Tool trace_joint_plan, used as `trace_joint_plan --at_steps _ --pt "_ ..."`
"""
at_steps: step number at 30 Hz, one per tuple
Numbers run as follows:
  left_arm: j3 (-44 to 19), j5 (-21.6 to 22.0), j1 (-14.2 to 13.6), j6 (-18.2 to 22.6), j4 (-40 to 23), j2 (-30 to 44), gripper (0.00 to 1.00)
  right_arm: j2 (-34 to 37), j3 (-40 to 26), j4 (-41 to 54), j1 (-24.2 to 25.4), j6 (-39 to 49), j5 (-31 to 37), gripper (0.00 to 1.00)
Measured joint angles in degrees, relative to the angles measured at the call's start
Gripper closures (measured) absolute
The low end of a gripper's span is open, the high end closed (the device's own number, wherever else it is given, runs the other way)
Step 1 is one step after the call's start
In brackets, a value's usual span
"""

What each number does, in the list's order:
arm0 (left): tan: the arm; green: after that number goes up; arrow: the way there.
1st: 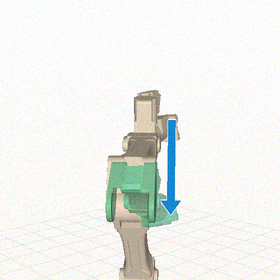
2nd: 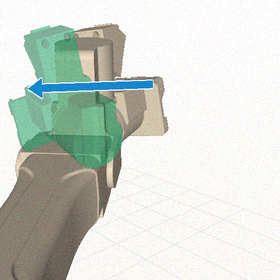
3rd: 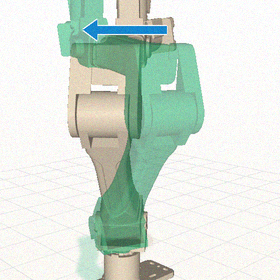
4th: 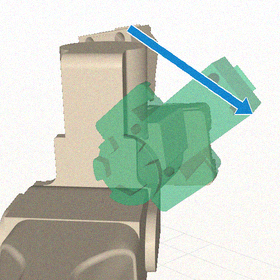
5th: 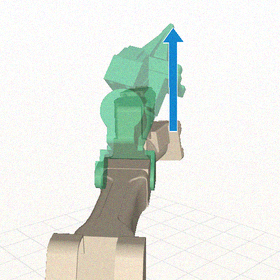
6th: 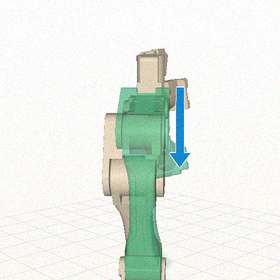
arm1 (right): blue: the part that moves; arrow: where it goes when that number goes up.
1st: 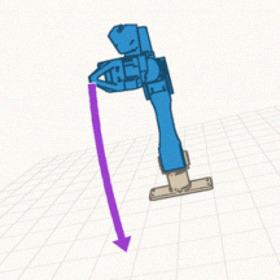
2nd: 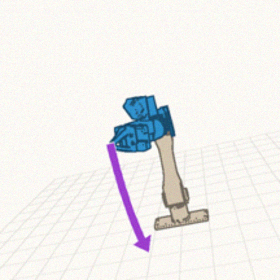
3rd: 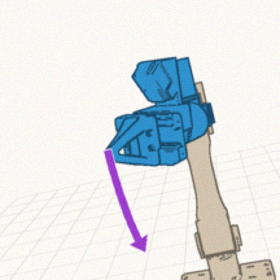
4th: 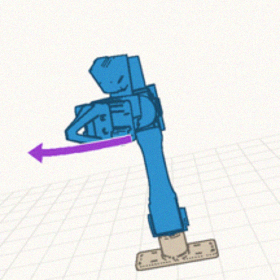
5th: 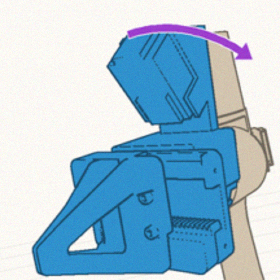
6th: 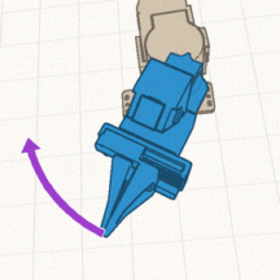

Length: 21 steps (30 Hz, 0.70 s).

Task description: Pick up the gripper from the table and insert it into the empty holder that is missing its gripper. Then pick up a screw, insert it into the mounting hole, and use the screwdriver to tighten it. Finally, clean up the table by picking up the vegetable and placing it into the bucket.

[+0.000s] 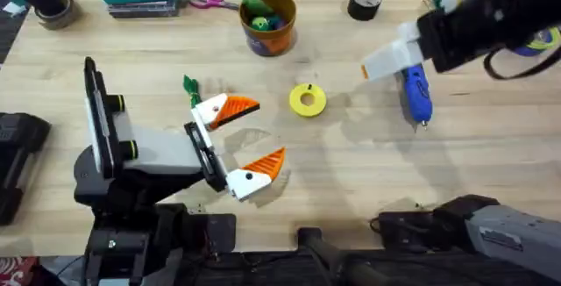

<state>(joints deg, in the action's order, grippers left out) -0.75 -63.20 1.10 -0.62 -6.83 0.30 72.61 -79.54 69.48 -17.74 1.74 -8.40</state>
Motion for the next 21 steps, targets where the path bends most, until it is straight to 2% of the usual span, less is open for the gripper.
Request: trace_joint_plan --at_steps 5,21 --pt "0.0 0.0 0.0 0.0 0.0 0.0 0.058 -0.3 4.4 -1.8 0.0 -0.5 0.1 0.003" --pt "0.0 0.0 0.0 0.0 0.0 0.0 0.058 3.4 4.5 -2.0 0.0 -0.5 0.1 0.004"
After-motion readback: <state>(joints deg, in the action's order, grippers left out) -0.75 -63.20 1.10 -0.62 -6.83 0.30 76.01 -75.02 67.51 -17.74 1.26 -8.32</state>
